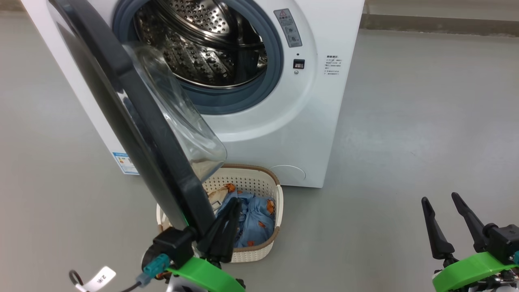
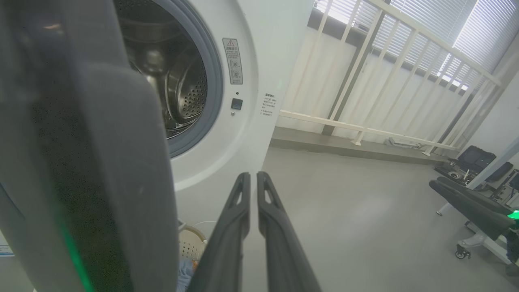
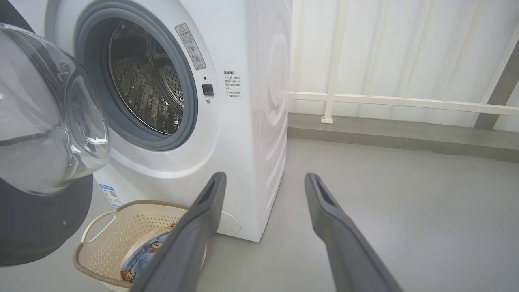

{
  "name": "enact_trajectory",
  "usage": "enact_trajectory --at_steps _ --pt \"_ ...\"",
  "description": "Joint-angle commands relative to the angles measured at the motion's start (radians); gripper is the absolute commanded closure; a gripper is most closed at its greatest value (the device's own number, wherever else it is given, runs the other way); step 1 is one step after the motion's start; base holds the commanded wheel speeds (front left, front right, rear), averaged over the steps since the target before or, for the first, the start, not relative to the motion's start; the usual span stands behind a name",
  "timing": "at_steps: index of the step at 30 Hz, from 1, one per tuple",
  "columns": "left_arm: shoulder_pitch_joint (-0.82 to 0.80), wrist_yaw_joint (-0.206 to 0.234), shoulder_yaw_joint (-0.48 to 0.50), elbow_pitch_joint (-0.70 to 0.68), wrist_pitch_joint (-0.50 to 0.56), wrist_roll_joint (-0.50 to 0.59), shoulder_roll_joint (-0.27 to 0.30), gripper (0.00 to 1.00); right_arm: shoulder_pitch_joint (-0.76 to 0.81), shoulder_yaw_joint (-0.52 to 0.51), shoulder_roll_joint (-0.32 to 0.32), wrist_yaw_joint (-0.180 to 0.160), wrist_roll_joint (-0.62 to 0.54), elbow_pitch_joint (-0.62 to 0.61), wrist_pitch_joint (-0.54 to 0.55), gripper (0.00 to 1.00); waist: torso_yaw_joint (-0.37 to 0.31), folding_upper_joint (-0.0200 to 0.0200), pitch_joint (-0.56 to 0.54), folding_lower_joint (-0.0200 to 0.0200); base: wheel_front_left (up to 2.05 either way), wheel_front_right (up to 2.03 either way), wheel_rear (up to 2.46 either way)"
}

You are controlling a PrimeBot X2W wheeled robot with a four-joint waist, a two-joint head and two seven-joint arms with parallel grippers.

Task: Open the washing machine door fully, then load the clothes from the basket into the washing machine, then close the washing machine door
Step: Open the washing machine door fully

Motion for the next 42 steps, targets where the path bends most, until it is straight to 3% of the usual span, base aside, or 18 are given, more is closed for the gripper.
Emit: enact_trajectory --at_steps 1,23,42 --pt "-0.057 0.008 0.037 -0.006 -0.012 -0.011 0.002 1.0 -0.026 0.01 -0.019 0.004 -0.001 -0.028 -0.012 0.0 0.001 0.0 -0.001 0.0 0.0 0.0 0.0" --pt "-0.097 0.026 0.087 0.125 -0.061 -0.04 0.02 1.0 -0.017 -0.003 -0.018 0.004 -0.008 -0.043 -0.012 0.0 0.014 0.0 -0.006 0.0 0.0 0.0 0.0" --pt "-0.04 0.056 0.091 0.08 -0.061 -0.049 0.049 1.0 -0.016 -0.007 -0.022 0.004 -0.01 -0.051 -0.012 0.0 0.108 0.0 -0.006 0.0 0.0 0.0 0.0"
